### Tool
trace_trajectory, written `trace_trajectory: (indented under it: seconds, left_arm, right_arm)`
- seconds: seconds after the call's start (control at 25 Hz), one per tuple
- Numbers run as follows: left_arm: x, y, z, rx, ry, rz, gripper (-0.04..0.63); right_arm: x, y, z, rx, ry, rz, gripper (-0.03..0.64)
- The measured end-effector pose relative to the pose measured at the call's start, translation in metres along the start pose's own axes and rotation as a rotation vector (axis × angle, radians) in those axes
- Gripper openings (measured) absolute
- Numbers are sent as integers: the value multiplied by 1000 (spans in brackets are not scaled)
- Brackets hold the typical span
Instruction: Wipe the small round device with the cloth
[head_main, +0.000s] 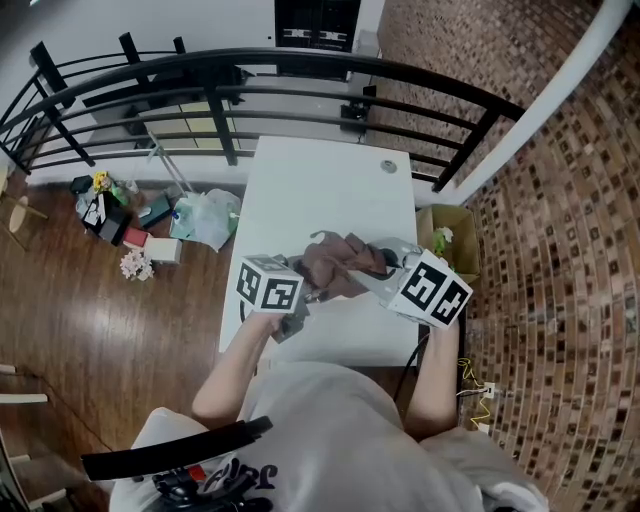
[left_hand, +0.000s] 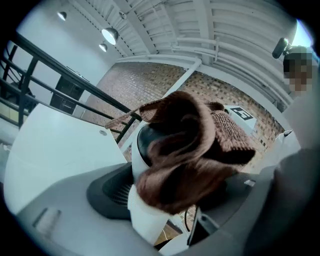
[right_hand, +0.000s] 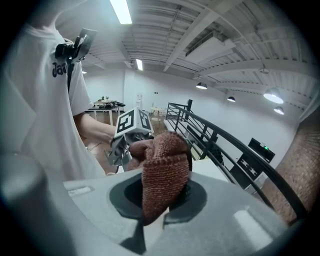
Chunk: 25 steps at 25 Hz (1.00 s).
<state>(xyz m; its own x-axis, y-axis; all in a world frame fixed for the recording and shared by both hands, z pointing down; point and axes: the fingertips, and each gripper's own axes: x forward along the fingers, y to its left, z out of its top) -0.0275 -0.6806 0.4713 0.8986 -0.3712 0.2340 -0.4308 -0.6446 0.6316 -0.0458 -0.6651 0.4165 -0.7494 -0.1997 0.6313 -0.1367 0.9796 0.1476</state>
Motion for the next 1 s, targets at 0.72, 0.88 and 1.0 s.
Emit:
trace_trajectory:
  seconds: [0.72, 0.88, 1.0]
  left_arm:
    - [-15, -19, 22, 15, -94, -125, 359]
    - [-9, -35, 20, 40, -101, -182, 359]
    - [-11, -39, 17, 45, -112, -211, 359]
  right_arm:
    - [-67, -15, 47, 208, -405, 67, 26]
    - [-39, 7, 42, 246, -370, 161, 26]
    - [-39, -4, 41, 299, -425, 114, 26]
